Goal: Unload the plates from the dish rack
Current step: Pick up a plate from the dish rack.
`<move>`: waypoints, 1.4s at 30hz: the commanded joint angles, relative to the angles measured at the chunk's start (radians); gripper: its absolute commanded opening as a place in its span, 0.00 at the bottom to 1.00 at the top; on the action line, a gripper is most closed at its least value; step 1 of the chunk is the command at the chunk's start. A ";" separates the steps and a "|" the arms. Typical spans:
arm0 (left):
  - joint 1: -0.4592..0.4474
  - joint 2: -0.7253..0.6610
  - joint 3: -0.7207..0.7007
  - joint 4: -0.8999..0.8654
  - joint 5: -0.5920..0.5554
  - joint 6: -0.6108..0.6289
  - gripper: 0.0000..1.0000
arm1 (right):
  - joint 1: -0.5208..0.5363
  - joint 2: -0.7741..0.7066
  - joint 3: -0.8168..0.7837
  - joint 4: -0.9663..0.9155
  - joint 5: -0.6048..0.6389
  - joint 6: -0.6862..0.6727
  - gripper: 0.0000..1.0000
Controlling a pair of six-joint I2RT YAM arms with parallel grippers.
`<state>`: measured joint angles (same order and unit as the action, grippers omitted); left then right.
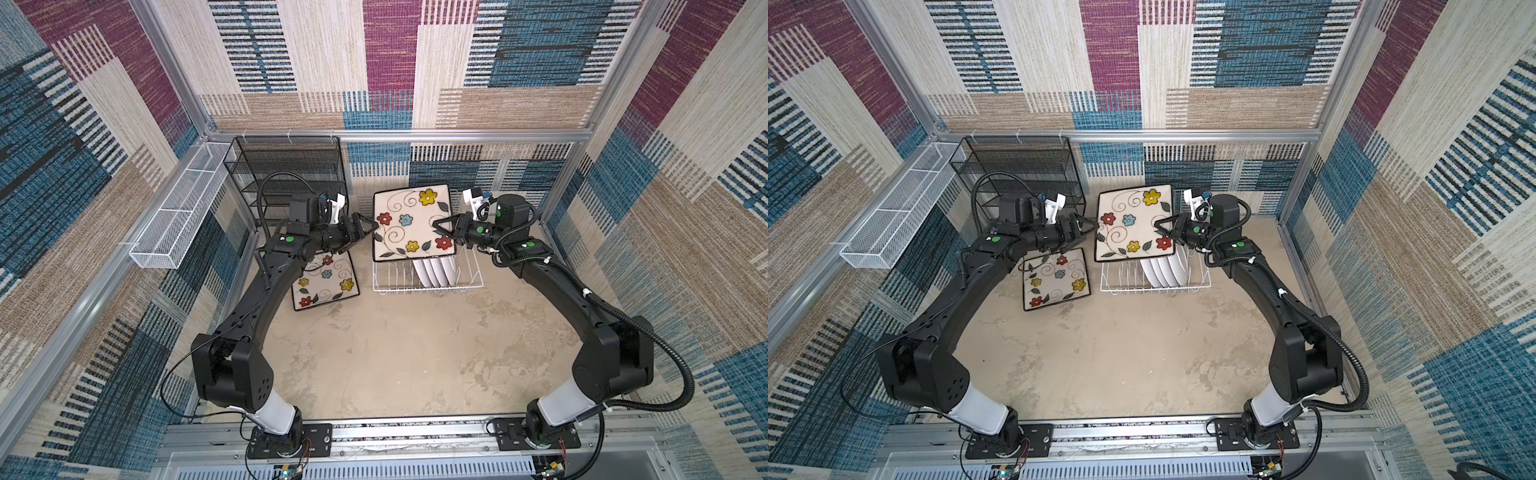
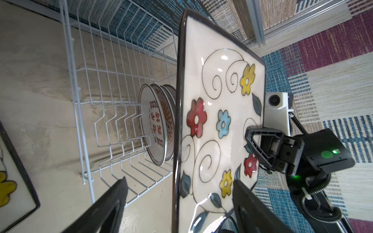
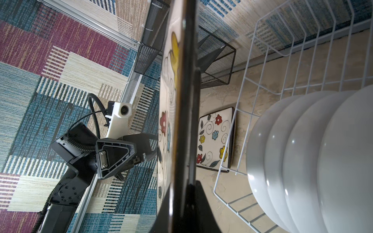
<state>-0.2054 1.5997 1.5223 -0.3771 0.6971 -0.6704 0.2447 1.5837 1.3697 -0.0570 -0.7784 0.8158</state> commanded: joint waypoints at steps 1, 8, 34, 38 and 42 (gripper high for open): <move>0.000 0.019 -0.018 0.096 0.080 -0.066 0.84 | 0.000 0.004 0.011 0.181 -0.069 0.030 0.00; -0.002 0.050 -0.056 0.249 0.160 -0.158 0.83 | 0.000 0.015 0.003 0.191 -0.087 0.044 0.00; -0.035 0.095 -0.072 0.389 0.276 -0.246 0.53 | 0.001 0.045 -0.021 0.248 -0.144 0.089 0.00; -0.041 0.100 -0.074 0.390 0.281 -0.245 0.44 | 0.001 0.048 -0.032 0.276 -0.145 0.106 0.00; -0.042 0.101 -0.077 0.401 0.280 -0.250 0.32 | 0.001 0.053 -0.033 0.272 -0.147 0.100 0.00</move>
<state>-0.2432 1.7012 1.4467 -0.0338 0.9482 -0.9070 0.2443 1.6379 1.3323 0.0731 -0.8902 0.9009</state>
